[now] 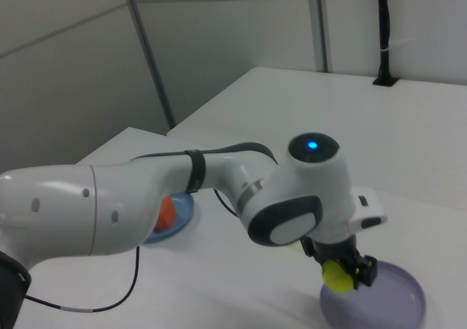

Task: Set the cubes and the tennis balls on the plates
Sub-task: 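Carry the tennis ball onto the lavender plate and release it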

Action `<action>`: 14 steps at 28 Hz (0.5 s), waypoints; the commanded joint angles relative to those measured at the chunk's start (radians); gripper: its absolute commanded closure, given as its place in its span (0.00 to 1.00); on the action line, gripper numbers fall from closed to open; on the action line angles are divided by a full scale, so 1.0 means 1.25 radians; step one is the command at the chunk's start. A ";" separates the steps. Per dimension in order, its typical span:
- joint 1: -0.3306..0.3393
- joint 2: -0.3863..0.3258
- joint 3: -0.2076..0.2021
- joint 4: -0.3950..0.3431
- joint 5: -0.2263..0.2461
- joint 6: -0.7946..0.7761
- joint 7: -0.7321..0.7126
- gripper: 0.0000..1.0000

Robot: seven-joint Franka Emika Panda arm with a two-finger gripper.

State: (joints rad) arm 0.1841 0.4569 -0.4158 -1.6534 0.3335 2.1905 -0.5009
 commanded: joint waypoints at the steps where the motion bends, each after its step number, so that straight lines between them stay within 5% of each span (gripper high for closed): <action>1: -0.006 0.059 -0.016 0.045 0.041 -0.002 -0.009 1.00; 14: -0.007 0.116 -0.006 0.078 0.074 0.082 0.029 1.00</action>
State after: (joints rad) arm 0.1650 0.5758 -0.4188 -1.5920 0.4047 2.2748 -0.4935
